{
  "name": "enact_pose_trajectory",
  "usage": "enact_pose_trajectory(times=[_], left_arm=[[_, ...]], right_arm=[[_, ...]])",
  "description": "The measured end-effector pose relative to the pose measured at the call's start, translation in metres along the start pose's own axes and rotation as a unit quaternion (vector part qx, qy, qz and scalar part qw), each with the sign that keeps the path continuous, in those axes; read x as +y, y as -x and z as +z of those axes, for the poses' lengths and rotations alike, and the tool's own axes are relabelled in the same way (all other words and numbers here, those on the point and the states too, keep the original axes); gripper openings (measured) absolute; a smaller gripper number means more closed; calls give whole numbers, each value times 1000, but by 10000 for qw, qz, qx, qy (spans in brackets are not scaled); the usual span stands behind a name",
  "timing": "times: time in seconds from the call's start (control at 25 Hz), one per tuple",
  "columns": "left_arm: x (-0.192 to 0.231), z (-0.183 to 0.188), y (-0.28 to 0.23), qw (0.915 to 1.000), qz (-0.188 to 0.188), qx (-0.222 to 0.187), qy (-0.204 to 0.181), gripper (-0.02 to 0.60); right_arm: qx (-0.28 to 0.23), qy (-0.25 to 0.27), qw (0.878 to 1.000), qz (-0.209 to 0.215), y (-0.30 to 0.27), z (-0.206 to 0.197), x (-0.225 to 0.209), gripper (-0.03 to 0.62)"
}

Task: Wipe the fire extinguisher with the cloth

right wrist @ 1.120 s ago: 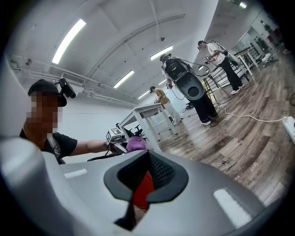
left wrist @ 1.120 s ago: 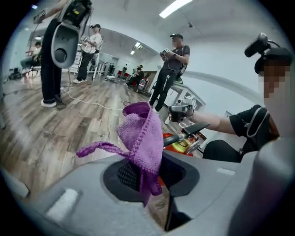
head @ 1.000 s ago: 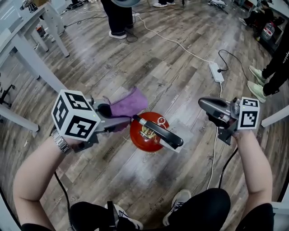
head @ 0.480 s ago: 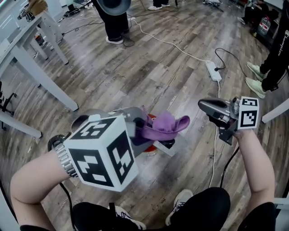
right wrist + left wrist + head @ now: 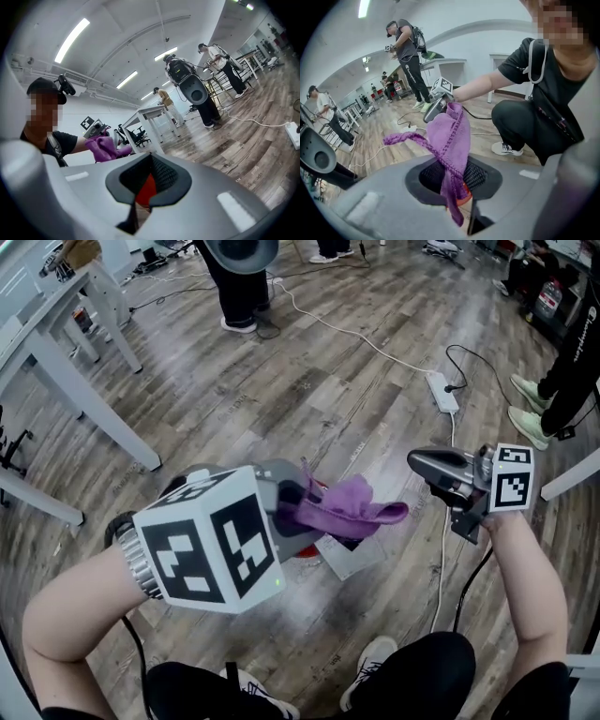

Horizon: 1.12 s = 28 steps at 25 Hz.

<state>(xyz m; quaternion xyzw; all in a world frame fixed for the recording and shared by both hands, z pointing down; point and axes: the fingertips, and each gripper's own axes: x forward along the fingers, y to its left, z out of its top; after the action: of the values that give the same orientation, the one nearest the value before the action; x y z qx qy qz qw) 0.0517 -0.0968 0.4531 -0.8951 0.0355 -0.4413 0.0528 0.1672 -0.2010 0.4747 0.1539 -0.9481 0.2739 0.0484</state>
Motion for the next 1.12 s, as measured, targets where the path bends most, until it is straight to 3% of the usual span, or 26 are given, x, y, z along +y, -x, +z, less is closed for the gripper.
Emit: enact_pose_trajectory(times=[0.2,0.32,0.4,0.48,0.56,0.6,0.72,0.88,1.12], left_arm=[[49,-74,7,9942,607,449,762,83],[84,-145,17,9793,1044,700,1587,81],[95,-193,21,9616,1120,566,2442,81],[96,-220,26,9330,986,-87,3460,81],[96,-231,33,9044,839,-789,4108,81],[95,-234,36,8958,798,-1012,4254,81],[91,-242,38,8818,692,-1406,4447,81],[78,-232,45,8528,387,-2028,4797,80],[38,-179,106,8297,-106,-2136,5156,81]], right_arm=[[87,30,10000,-18,-3,-2,0,3],[153,60,9998,-88,-8,-4,0,3],[250,85,9996,-141,-12,-8,-1,3],[340,95,9992,-178,-15,-11,-2,3],[389,79,9989,-232,-17,-11,-4,3],[399,59,9988,-268,-17,-11,-5,3],[348,-84,9986,-383,-16,-7,-6,3],[243,-525,9966,-587,-10,5,-2,3],[309,-1215,9864,-1061,15,47,34,3]])
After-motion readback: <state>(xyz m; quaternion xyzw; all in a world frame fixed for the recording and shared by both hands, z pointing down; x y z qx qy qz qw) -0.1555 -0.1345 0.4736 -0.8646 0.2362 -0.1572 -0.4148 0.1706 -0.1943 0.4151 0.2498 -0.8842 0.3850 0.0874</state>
